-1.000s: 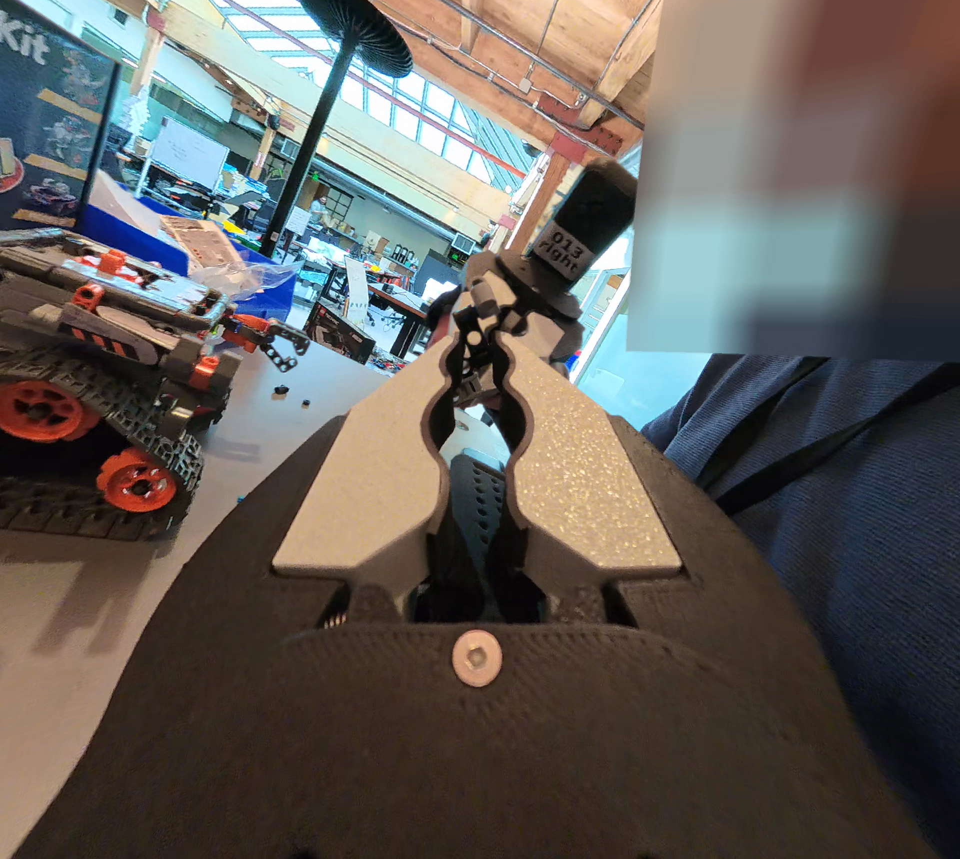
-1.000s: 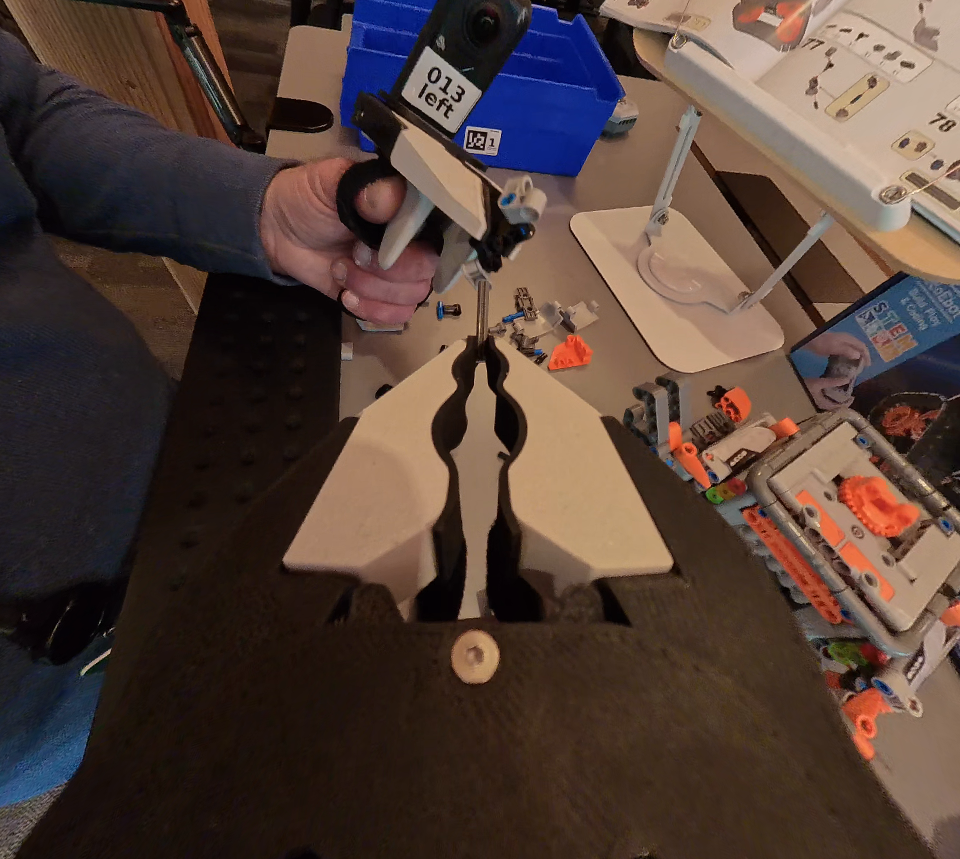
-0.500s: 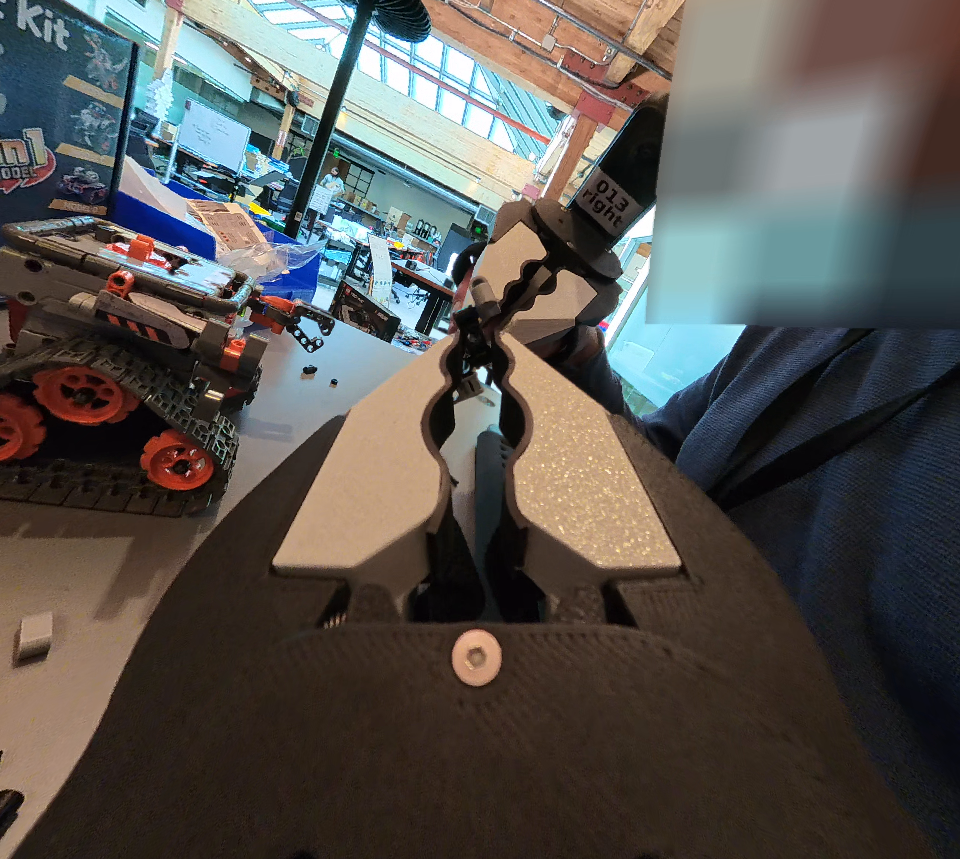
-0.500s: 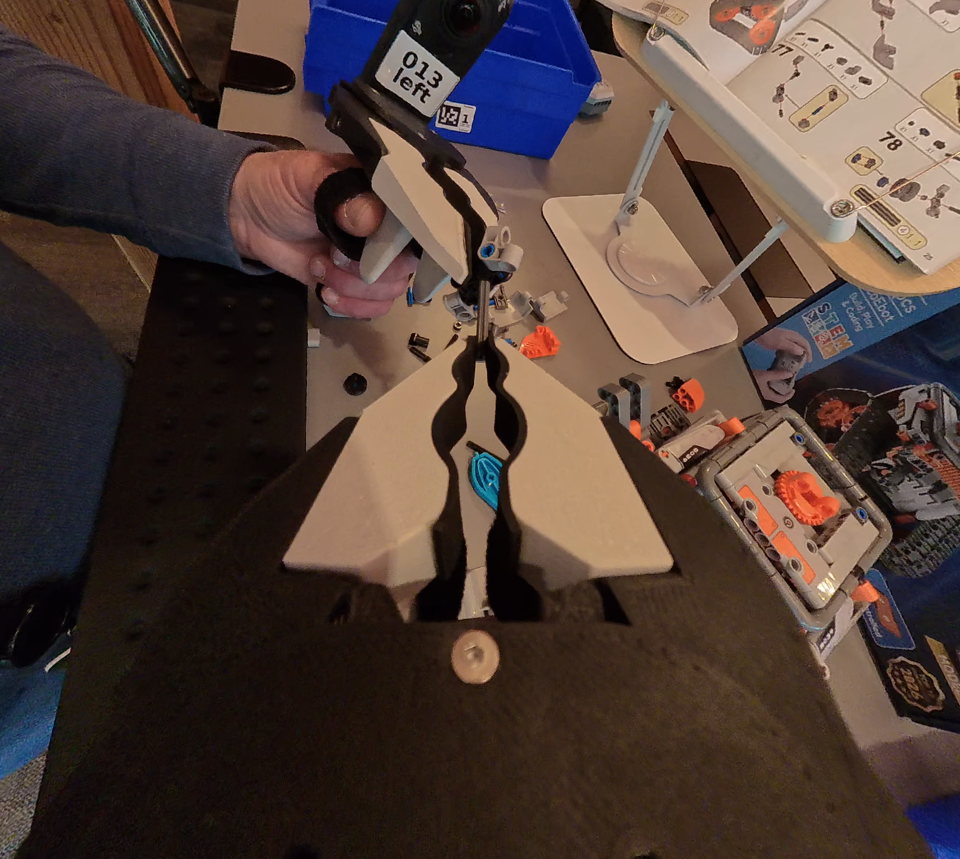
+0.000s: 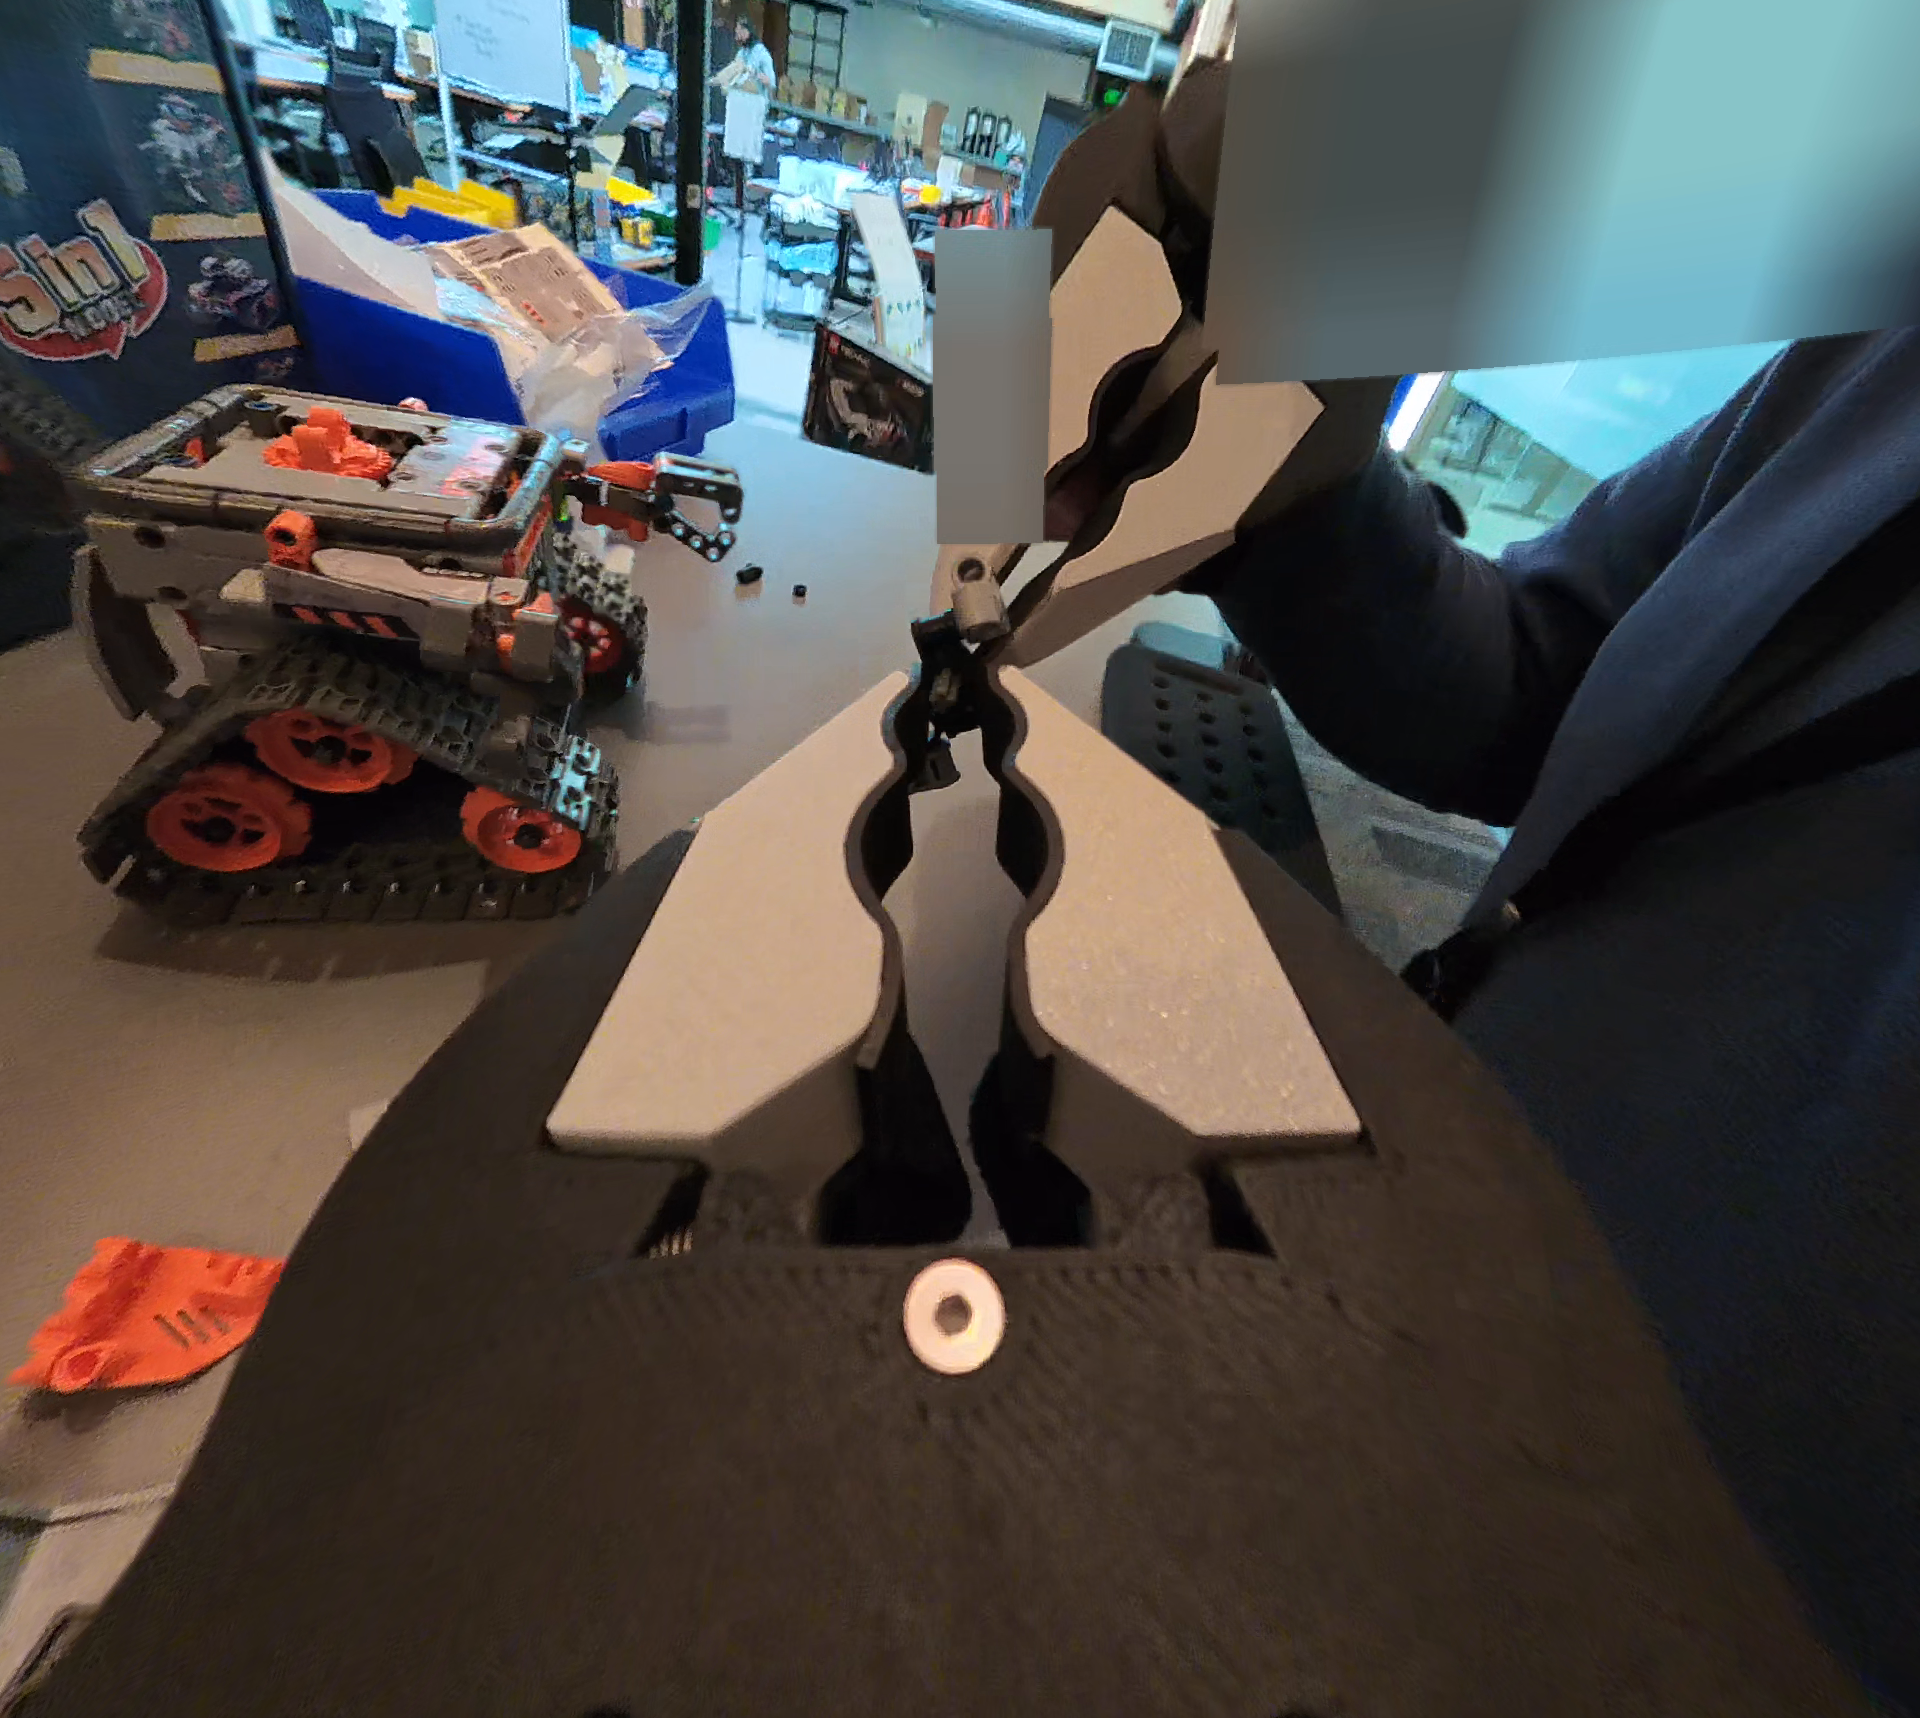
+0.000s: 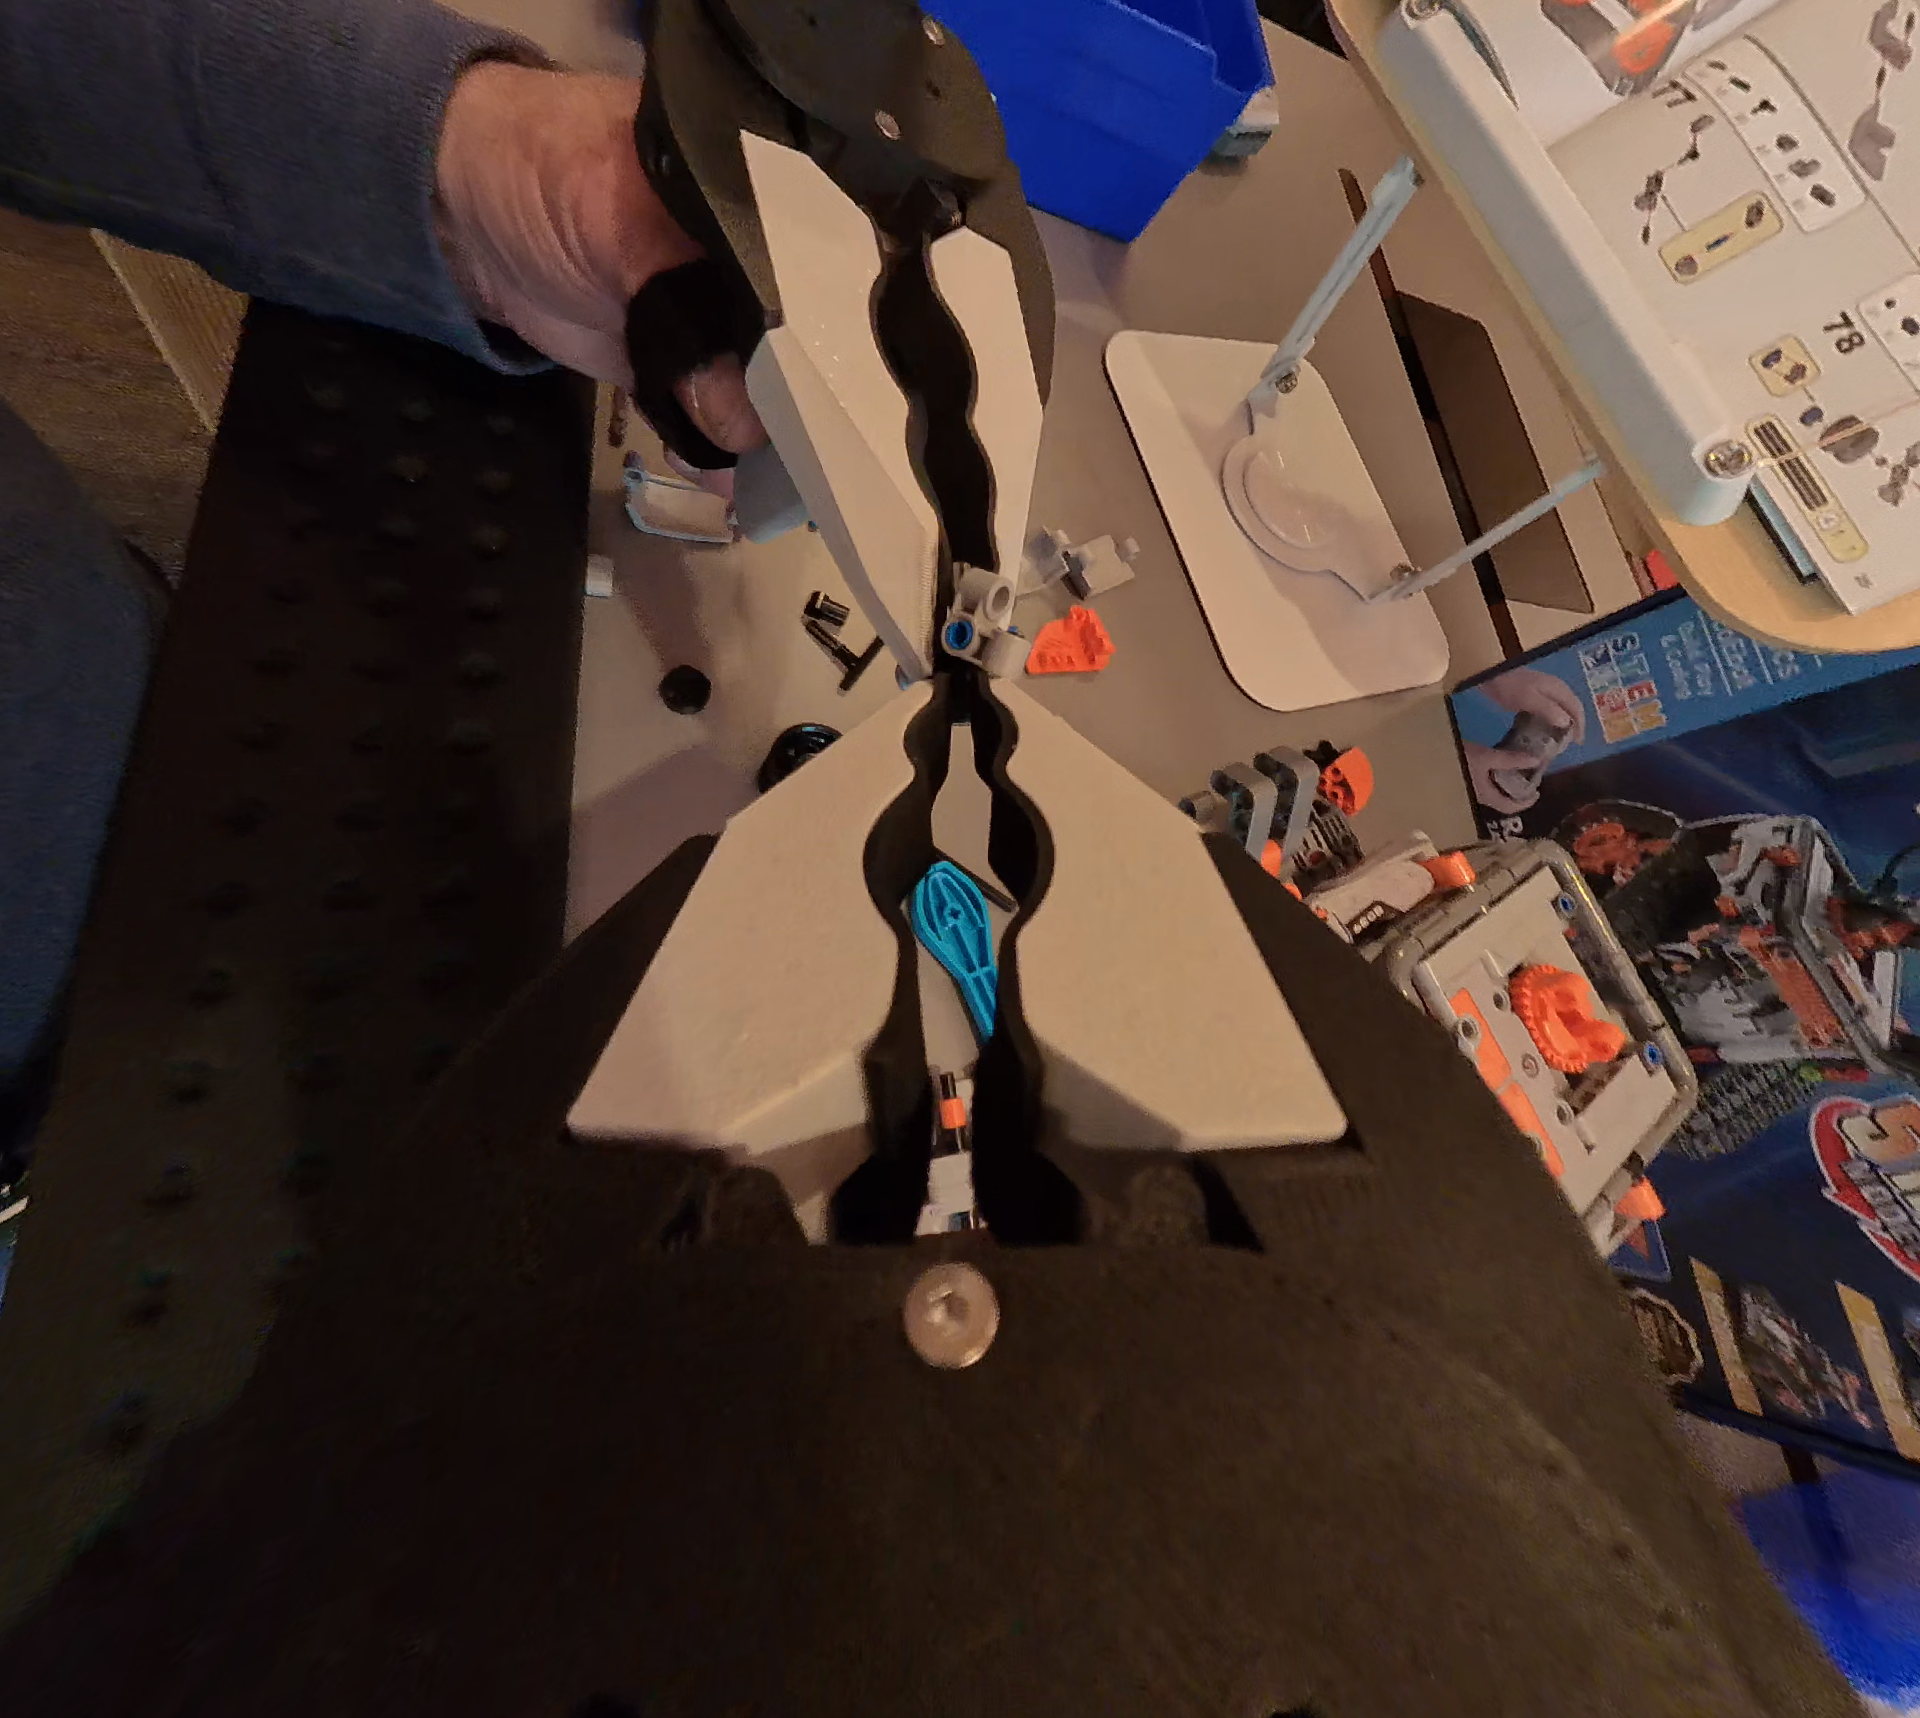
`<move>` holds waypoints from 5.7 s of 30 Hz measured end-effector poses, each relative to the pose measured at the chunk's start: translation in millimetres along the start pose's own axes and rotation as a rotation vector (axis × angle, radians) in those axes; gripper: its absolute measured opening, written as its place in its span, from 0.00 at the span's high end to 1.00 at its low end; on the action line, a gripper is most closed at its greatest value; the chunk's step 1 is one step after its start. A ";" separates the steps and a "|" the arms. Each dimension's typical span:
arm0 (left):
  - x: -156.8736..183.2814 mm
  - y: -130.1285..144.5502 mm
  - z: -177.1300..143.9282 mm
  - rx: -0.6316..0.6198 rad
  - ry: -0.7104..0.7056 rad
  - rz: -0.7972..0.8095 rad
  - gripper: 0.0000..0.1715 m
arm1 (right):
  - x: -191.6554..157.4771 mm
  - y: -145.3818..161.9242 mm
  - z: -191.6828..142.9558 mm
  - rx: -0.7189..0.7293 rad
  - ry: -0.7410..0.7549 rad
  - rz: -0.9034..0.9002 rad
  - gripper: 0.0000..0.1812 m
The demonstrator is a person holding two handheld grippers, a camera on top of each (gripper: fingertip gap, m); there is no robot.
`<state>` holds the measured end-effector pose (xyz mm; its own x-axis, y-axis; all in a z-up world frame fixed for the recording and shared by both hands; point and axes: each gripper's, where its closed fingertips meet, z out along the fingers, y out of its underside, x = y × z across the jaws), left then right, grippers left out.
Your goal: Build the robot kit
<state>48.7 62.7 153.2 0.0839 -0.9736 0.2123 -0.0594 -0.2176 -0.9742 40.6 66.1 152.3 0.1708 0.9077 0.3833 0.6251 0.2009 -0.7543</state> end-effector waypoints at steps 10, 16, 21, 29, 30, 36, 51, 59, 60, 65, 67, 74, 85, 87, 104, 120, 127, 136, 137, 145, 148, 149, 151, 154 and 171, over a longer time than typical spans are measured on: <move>-3.6 -8.1 -3.0 0.019 -0.024 -0.048 0.92 | 1.5 -3.1 1.2 0.318 -0.074 0.365 1.00; -2.8 -16.3 -8.5 0.087 0.028 -0.118 0.96 | 1.7 -3.2 -3.0 0.406 -0.076 0.440 1.00; -0.2 -16.6 -6.4 0.085 0.042 -0.117 0.99 | 0.1 -3.4 -4.0 0.403 -0.065 0.425 1.00; 0.3 -9.5 -6.4 -0.011 -0.008 -0.026 0.99 | -5.4 10.7 -8.7 0.339 -0.073 0.421 0.87; 2.1 -7.1 -6.3 -0.036 0.001 -0.021 0.99 | -8.4 16.1 -8.8 0.296 -0.084 0.414 0.83; 12.4 14.8 5.6 -0.202 0.004 0.083 1.00 | -16.5 18.3 -15.3 0.222 -0.097 0.308 0.82; 22.7 49.5 27.2 -0.397 0.062 0.228 0.99 | -47.6 47.2 3.2 0.149 -0.236 0.294 0.99; 17.2 56.8 26.2 -0.402 0.061 0.197 0.99 | -47.7 52.0 10.6 0.197 -0.253 0.360 0.99; 16.5 59.9 25.4 -0.415 0.057 0.198 0.99 | -49.1 53.6 12.8 0.184 -0.254 0.357 0.99; 13.0 80.9 24.2 -0.510 0.013 0.218 0.99 | -57.9 69.3 25.5 0.078 -0.253 0.320 0.99; 12.5 88.3 23.7 -0.539 0.001 0.222 0.99 | -62.0 74.3 29.1 0.050 -0.263 0.311 0.99; 11.0 107.4 23.2 -0.628 -0.020 0.253 0.99 | -71.9 88.7 38.6 -0.037 -0.277 0.271 0.99; 16.0 120.3 16.8 -0.694 -0.111 0.283 0.99 | -85.4 93.2 44.2 -0.074 -0.312 0.234 1.00; 15.4 117.1 6.1 -0.693 -0.143 0.274 0.98 | -83.9 93.8 45.4 -0.076 -0.309 0.240 1.00; -95.0 132.6 -92.7 -0.867 -0.324 0.328 0.92 | -79.8 92.5 53.3 -0.051 -0.302 0.282 1.00; -59.5 97.4 -60.0 -0.671 -0.222 0.221 0.98 | -78.7 94.2 54.3 -0.035 -0.319 0.300 1.00; 10.5 81.8 3.6 -0.520 -0.077 0.244 0.98 | -77.0 95.2 55.3 -0.040 -0.314 0.304 1.00; 4.3 111.2 12.2 -0.611 -0.093 0.345 0.97 | -77.8 95.5 55.4 -0.043 -0.309 0.294 1.00; 5.9 112.5 12.5 -0.619 -0.084 0.343 0.97 | -77.8 95.6 55.4 -0.044 -0.309 0.295 1.00; 7.3 113.6 15.4 -0.644 -0.069 0.364 0.98 | -78.5 96.9 56.2 -0.054 -0.306 0.289 1.00; 7.0 113.9 15.1 -0.674 -0.073 0.369 0.98 | -78.8 96.8 56.1 -0.054 -0.306 0.286 1.00; 6.9 113.9 15.1 -0.684 -0.074 0.358 0.98 | -78.8 96.8 56.1 -0.054 -0.306 0.285 1.00; 7.5 114.1 15.4 -0.697 -0.069 0.330 0.98 | -79.1 96.9 56.1 -0.054 -0.304 0.281 1.00; 5.7 113.9 15.2 -0.706 -0.076 0.318 0.98 | -79.2 96.9 56.0 -0.054 -0.301 0.278 1.00; 6.0 119.5 14.1 -0.735 0.034 0.414 0.97 | -80.4 98.7 56.7 -0.063 -0.319 0.262 1.00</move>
<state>56.2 31.9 37.0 -0.1162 -0.9837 -0.1370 -0.7123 0.1787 -0.6787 45.3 33.9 16.8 0.0922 0.9957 -0.0089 0.6389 -0.0659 -0.7665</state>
